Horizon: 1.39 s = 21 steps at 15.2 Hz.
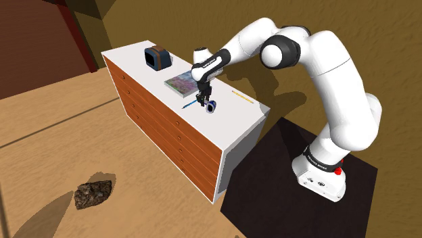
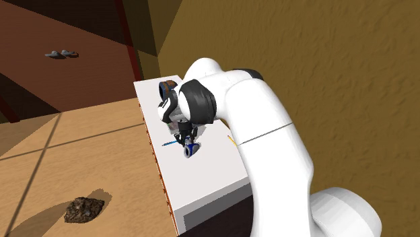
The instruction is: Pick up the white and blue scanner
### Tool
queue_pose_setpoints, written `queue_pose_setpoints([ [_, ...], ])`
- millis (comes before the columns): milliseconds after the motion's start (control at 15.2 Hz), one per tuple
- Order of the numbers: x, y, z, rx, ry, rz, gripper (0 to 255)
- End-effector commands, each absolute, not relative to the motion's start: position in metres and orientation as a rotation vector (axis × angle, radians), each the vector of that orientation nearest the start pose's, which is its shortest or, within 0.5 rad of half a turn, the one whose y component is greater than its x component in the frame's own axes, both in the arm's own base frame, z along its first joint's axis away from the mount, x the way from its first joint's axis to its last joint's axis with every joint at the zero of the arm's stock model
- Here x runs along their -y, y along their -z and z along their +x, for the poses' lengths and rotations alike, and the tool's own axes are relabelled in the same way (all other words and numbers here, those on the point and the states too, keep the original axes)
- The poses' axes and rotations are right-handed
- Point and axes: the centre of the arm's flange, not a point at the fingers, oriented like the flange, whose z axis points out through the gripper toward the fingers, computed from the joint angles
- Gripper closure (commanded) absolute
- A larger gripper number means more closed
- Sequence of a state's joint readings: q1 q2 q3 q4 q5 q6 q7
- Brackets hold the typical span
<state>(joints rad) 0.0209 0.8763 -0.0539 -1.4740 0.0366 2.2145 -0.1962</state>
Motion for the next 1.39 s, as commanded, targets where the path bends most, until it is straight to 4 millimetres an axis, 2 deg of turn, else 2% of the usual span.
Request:
queue_pose_setpoints([
  [0, 0.016, -0.143, 0.699, 0.244, -0.214, -3.124, 255],
  [198, 0.016, -0.142, 0.699, 0.244, -0.214, -3.124, 255],
  [1188, 0.016, -0.222, 0.699, 0.244, -0.214, -3.124, 255],
  [1320, 0.016, -0.222, 0.699, 0.244, -0.214, -3.124, 255],
])
